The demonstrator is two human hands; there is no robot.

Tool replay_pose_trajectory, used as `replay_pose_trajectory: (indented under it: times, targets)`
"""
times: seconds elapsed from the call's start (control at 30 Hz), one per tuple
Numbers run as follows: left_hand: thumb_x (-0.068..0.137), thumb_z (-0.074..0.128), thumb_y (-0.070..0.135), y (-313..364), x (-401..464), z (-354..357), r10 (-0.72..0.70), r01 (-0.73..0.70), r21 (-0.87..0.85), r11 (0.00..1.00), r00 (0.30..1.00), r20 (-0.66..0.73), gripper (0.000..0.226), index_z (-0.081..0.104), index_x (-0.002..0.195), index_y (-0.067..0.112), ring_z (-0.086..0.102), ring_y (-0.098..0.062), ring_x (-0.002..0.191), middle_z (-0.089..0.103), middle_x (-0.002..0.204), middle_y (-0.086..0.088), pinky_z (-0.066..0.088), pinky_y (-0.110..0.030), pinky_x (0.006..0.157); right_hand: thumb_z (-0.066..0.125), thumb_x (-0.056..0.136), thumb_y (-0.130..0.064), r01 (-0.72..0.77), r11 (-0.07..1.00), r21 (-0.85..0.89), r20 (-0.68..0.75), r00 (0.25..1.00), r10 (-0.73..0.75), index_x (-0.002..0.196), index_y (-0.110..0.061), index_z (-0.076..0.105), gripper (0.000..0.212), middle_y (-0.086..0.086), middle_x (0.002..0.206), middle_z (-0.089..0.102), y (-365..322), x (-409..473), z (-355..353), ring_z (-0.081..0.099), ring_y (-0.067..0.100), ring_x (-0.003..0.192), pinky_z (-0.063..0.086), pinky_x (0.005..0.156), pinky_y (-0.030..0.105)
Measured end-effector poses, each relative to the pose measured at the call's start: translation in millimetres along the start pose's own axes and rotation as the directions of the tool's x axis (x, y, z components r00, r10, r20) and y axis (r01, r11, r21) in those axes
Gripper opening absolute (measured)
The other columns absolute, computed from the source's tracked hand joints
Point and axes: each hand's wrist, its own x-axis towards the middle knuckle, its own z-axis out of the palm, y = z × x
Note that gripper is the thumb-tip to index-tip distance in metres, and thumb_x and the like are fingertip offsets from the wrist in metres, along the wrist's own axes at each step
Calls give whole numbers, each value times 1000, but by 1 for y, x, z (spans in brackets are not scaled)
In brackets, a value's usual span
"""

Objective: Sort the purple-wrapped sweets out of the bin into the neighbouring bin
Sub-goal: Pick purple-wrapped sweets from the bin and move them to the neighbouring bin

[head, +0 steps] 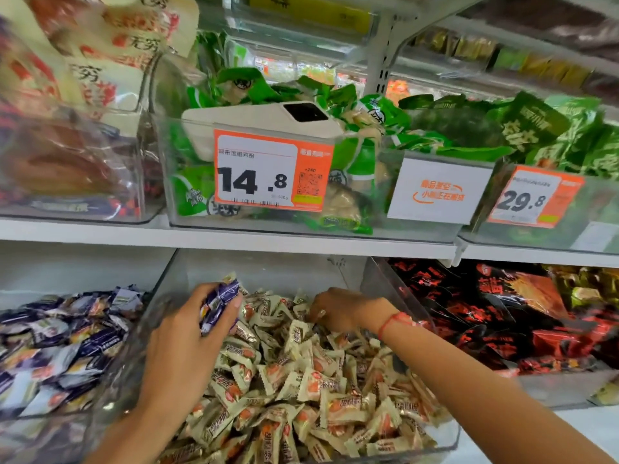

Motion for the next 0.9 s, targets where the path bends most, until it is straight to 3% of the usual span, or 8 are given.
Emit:
replay_pose_trajectory:
  times: [0.13, 0.23, 0.33, 0.47, 0.57, 0.77, 0.83, 0.9]
  targets:
    - [89, 58, 29, -3, 0, 1, -3, 2, 30, 1000, 999, 36, 42, 57, 124, 7, 39, -2, 25, 46, 34, 16, 22, -12, 26, 54, 94, -12, -68, 976, -206, 82, 993, 86, 142, -12, 41, 50, 9, 140, 47, 10, 11, 11, 42, 27, 127, 43, 97, 39]
    - [88, 58, 31, -5, 1, 2, -4, 3, 34, 999, 999, 32, 40, 58, 122, 9, 40, -1, 27, 45, 33, 13, 23, -11, 26, 52, 92, -4, -134, 951, -277, 3, 990, 141, 144, -6, 36, 54, 10, 142, 44, 12, 10, 12, 38, 26, 131, 42, 100, 39]
    - [89, 57, 34, -8, 2, 3, 4, -5, 14, 1000, 1000, 19, 38, 59, 122, 14, 40, 0, 27, 43, 32, 11, 24, -11, 28, 52, 91, -1, -188, 960, -208, -11, 982, 190, 143, -5, 36, 55, 10, 141, 42, 15, 7, 8, 37, 27, 130, 42, 97, 39]
    - [87, 51, 46, -15, 5, 5, 50, -50, 28, 998, 999, 9, 40, 58, 119, 23, 45, -2, 31, 54, 48, 10, 28, -13, 30, 45, 98, -17, -202, 973, -110, -63, 979, 196, 114, -6, 61, 25, 10, 120, 60, 14, 13, 8, 57, 28, 107, 47, 79, 36]
    - [85, 49, 48, -17, 6, 6, 68, -68, 34, 997, 998, 8, 43, 59, 117, 22, 51, 2, 39, 58, 59, 15, 33, -13, 33, 46, 100, -27, -223, 966, -127, -83, 973, 214, 118, -6, 58, 30, 7, 118, 62, 4, 24, 22, 61, 26, 107, 50, 86, 35]
    - [87, 49, 47, -16, 6, 5, 77, -78, 45, 996, 997, 15, 44, 59, 117, 17, 51, 0, 38, 57, 56, 13, 32, -13, 32, 49, 97, -9, -313, 949, -40, -125, 944, 306, 121, -7, 57, 26, 8, 119, 62, -7, 48, 34, 61, 22, 108, 49, 92, 31]
    - [87, 49, 48, -16, 5, 4, 79, -79, 41, 996, 997, 7, 44, 59, 117, 17, 50, -1, 37, 56, 55, 13, 31, -13, 31, 47, 96, -5, -256, 964, 71, -61, 963, 261, 124, -5, 54, 28, 11, 115, 62, -4, 40, 29, 61, 24, 99, 52, 92, 35]
    - [88, 49, 47, -14, 4, 3, 78, -78, 38, 996, 997, 8, 45, 59, 119, 16, 48, -1, 35, 55, 55, 14, 30, -13, 30, 46, 97, -6, -211, 958, 193, -12, 976, 217, 118, -4, 56, 23, 8, 97, 59, 1, 26, 24, 55, 20, 81, 54, 79, 31]
